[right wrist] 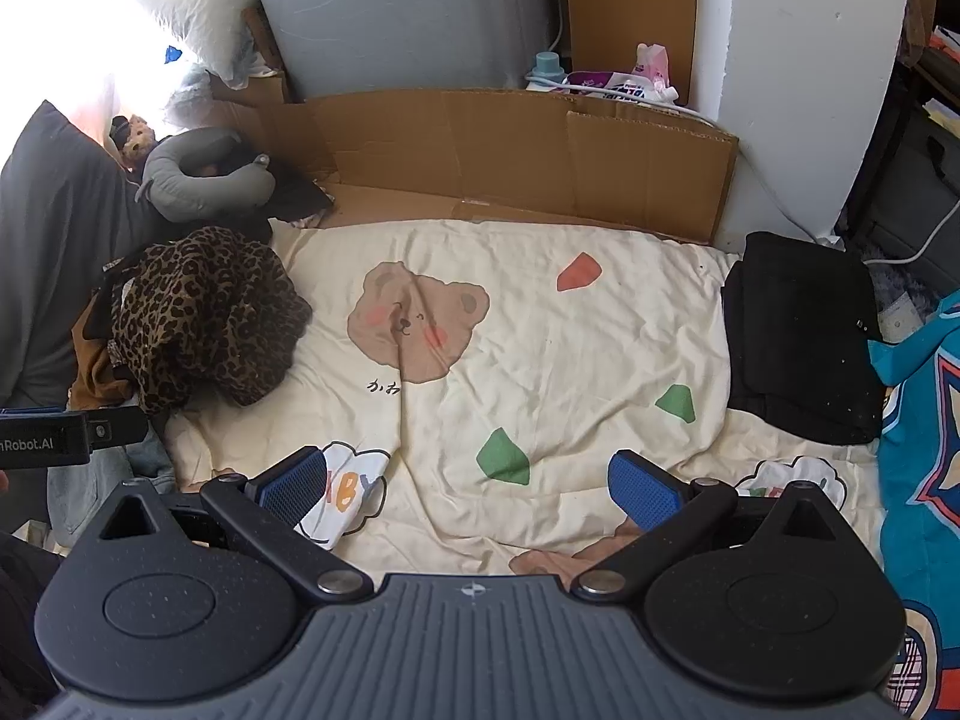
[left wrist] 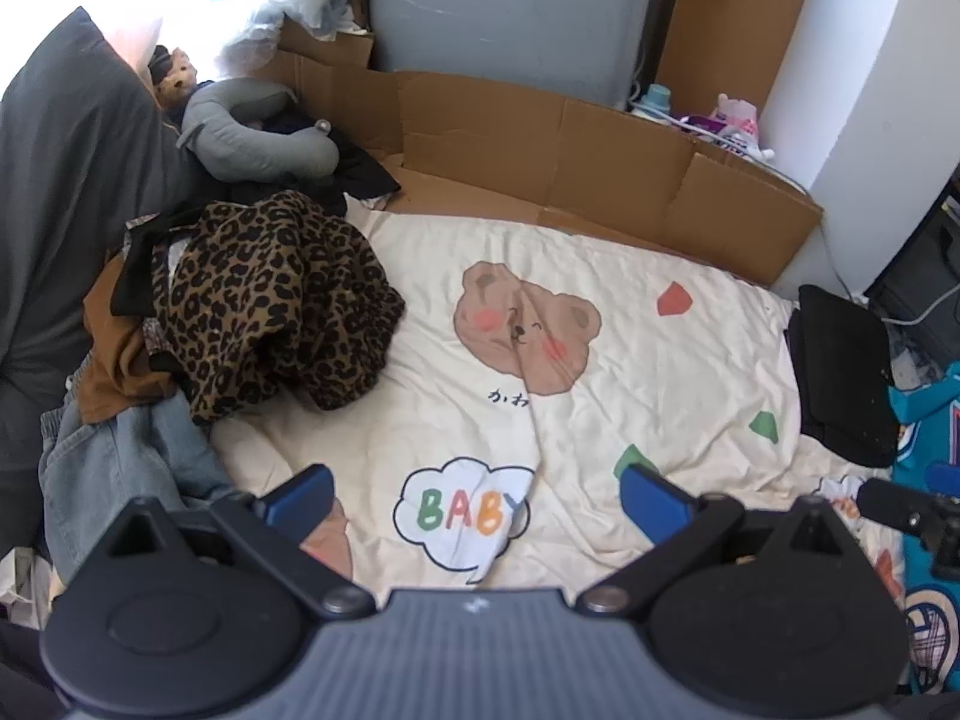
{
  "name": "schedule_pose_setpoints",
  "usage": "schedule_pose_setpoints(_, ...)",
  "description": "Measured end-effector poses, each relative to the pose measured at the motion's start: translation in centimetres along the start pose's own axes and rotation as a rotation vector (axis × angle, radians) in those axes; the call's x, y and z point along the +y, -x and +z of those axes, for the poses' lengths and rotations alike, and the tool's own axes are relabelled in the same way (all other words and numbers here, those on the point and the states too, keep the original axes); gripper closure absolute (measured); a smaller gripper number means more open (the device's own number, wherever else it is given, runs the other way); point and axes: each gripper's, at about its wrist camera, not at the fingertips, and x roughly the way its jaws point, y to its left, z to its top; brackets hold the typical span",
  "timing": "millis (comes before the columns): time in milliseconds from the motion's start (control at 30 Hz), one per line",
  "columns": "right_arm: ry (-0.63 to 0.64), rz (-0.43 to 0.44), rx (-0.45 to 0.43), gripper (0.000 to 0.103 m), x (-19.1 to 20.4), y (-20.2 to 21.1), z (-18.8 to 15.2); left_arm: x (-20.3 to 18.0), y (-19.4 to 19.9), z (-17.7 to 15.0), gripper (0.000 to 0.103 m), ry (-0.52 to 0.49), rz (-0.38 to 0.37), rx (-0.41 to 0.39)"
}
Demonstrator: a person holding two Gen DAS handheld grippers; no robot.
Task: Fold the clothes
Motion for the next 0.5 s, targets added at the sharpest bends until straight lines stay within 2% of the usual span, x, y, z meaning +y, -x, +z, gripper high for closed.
schedule_pose_setpoints(300,0.007,-0.003,-0.007,0.001,0.07,-0.01,0.06,-0.53,-0.18,0.29,0.000,-0.007,-0.001,0.000)
schedule_pose_setpoints(500,-0.002,-0.003,-0.011,0.000,0.05,-0.01,0.04,-0.23,0.06,0.32,0.001,-0.029,0.003,-0.031)
